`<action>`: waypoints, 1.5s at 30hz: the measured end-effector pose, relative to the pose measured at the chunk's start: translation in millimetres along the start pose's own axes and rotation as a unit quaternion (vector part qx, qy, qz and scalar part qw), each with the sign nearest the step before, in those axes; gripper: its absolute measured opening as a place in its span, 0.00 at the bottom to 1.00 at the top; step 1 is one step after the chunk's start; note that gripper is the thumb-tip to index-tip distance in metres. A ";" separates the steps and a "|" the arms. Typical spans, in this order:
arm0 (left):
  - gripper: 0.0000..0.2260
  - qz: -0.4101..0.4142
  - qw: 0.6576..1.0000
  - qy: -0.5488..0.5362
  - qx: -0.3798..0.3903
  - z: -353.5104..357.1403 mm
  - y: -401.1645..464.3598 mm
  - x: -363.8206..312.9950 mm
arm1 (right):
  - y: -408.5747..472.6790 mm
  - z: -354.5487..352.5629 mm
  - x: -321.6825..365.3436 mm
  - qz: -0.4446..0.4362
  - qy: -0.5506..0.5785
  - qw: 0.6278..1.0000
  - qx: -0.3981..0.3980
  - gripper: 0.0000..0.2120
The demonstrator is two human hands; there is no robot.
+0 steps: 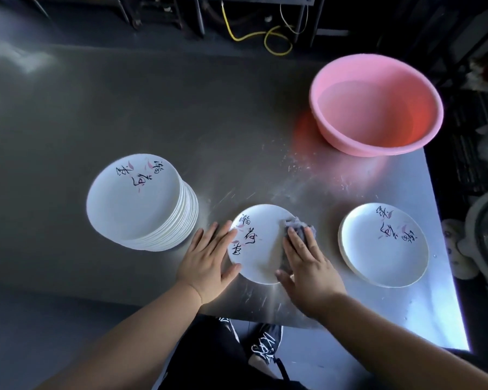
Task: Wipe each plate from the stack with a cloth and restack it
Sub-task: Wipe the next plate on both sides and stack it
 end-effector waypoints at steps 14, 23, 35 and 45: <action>0.35 -0.010 1.000 -0.026 -0.002 3.3 -0.7 1.5 | -16.7 19.9 10.5 0.020 0.005 1.000 0.005 0.38; 0.09 0.081 0.986 -0.069 -0.125 -17.2 -18.8 -31.1 | 23.4 -24.2 -15.5 -0.018 0.018 0.999 0.047 0.34; 0.07 0.026 0.982 -0.129 -0.138 -11.3 -17.5 -42.4 | -27.7 4.1 -6.3 0.038 0.044 0.996 0.060 0.37; 0.26 -0.092 0.990 -0.081 -0.073 -30.6 -14.8 -76.4 | -43.1 29.7 5.4 0.007 0.042 0.999 0.027 0.37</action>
Point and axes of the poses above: each hand's wrist, its own y-axis towards the middle knuckle, its own z-axis out of the palm, x = y × z, the point moved 6 cm from there along y, towards the middle knuckle, and after that the axes turned 10 degrees about y, right-handed, at the moved point
